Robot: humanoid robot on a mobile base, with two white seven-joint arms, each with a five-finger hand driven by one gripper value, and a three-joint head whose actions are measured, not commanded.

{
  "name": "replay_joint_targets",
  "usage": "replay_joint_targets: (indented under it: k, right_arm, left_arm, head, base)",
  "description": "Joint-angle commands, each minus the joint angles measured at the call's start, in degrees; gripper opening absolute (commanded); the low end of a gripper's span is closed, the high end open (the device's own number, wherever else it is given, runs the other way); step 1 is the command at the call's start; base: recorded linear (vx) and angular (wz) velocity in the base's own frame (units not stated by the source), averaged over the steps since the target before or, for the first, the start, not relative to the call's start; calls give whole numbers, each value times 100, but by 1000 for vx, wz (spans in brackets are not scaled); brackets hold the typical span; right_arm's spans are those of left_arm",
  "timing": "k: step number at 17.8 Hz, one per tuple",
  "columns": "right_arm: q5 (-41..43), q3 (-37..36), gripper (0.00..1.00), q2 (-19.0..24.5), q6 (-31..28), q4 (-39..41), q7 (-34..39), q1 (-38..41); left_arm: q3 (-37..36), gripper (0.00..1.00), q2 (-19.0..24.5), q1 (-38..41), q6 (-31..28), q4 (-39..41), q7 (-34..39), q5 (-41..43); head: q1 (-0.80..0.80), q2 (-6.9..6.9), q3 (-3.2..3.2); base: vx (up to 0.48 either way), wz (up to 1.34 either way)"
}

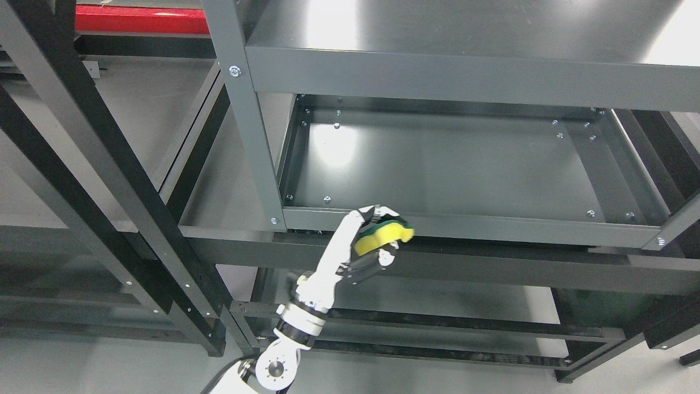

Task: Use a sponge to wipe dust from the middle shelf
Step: 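Withdraw the left hand holding the sponge out of the shelf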

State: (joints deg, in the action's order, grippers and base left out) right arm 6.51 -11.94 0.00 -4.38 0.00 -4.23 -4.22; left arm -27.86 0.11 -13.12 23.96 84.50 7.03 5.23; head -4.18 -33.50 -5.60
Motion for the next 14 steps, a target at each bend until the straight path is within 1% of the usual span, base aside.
replay_joint_targets:
  k: [1,5,14]
  right_arm:
    - [0,-1,100,-100,-2,100,1,0]
    - [0,-1,100,-100,-2,100,1,0]
    - [0,-1,100,-100,-2,100,1,0]
  left_arm:
    - [1520,0,89,950,-23,1174,9,-864]
    - [1731,0,89,978,-6,1227,1,-1032]
    - [1626,0,89,969,-5,1227,-52,-1032]
  head:
    - [0,0,0]
    - [0,0,0]
    - [0,0,0]
  base:
    - [0,0]
    - [0,0]
    - [0,0]
